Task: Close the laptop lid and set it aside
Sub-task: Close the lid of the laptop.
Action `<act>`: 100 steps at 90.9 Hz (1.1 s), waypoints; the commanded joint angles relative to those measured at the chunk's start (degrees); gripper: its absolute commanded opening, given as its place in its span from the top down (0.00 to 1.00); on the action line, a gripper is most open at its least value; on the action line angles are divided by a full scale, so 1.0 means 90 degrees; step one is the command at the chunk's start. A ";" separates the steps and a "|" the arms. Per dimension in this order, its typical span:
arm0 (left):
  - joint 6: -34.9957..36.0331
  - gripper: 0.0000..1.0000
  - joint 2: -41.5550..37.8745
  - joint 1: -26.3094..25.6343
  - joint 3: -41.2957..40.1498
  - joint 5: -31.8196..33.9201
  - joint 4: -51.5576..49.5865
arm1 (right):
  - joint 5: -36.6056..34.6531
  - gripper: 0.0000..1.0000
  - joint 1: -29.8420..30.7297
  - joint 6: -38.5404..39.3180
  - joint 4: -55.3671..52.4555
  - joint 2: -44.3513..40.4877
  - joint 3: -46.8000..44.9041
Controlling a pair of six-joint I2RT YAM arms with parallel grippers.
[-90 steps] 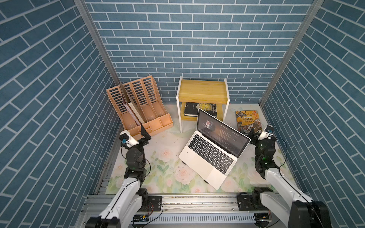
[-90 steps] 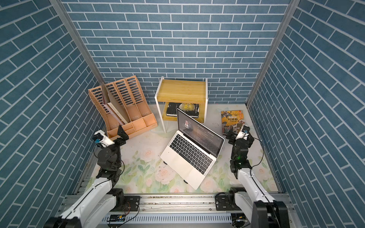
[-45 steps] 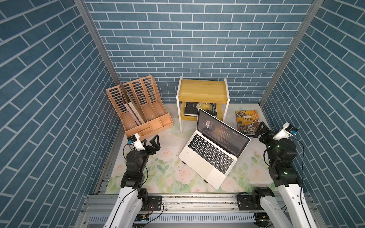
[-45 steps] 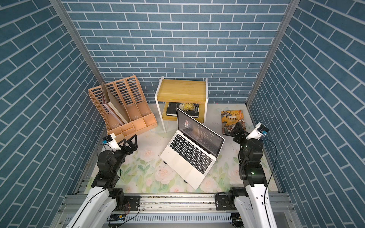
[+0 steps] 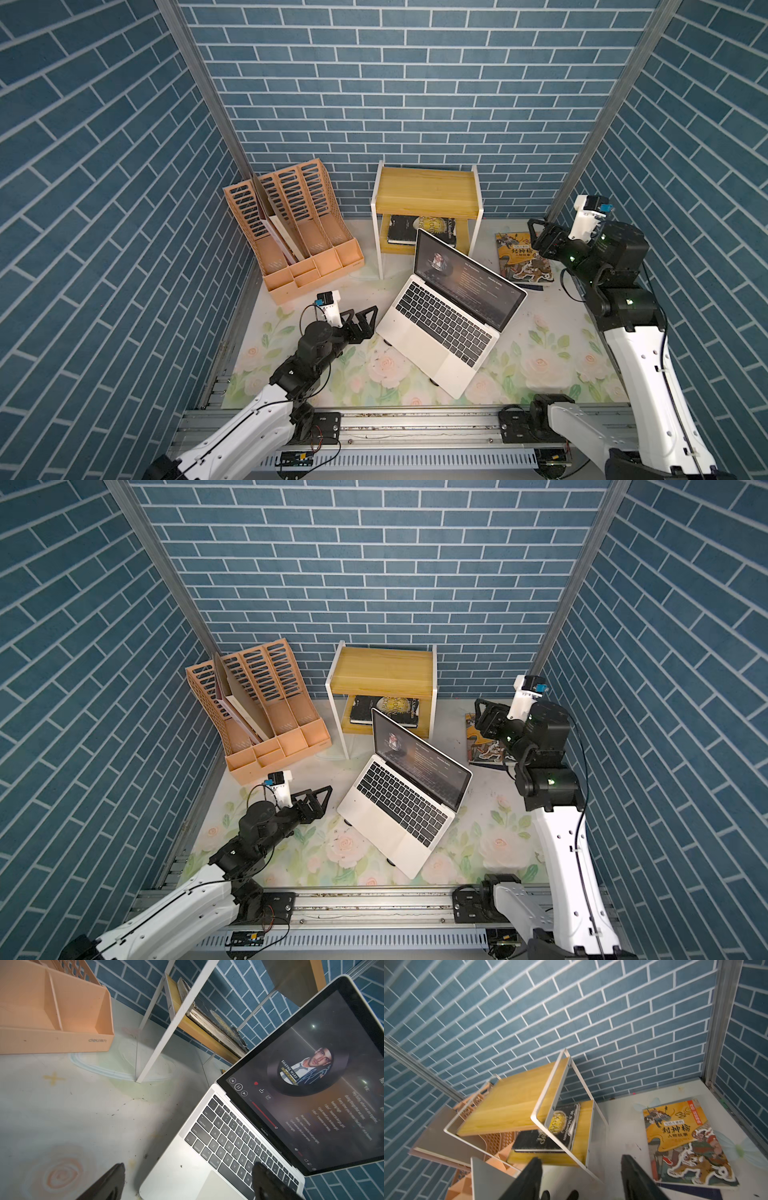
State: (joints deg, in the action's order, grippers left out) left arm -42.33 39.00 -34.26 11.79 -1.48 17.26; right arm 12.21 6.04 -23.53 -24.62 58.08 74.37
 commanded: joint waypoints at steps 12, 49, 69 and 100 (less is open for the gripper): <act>-0.0518 0.01 0.0719 -0.0481 -0.0022 0.0531 0.0603 | -0.0794 0.62 0.0926 0.0607 -0.1660 0.0492 0.0961; -0.0913 0.00 0.2280 -0.1302 0.0514 0.0974 0.1036 | -0.1722 0.76 0.2337 0.1112 -0.3394 0.1441 0.1932; -0.1459 0.00 0.2738 -0.1332 0.0899 0.1401 0.0342 | -0.2009 0.77 0.2870 0.1130 -0.3733 0.1616 0.1908; -0.2617 0.00 0.2292 -0.1330 0.1594 0.3394 -0.2305 | -0.2277 0.79 0.3758 0.0874 -0.3857 0.1755 0.2061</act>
State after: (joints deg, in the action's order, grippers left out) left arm -60.86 61.71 -45.89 23.57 20.18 7.64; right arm -6.42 37.06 -14.98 -56.36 72.99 91.37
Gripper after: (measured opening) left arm 0.996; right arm 0.220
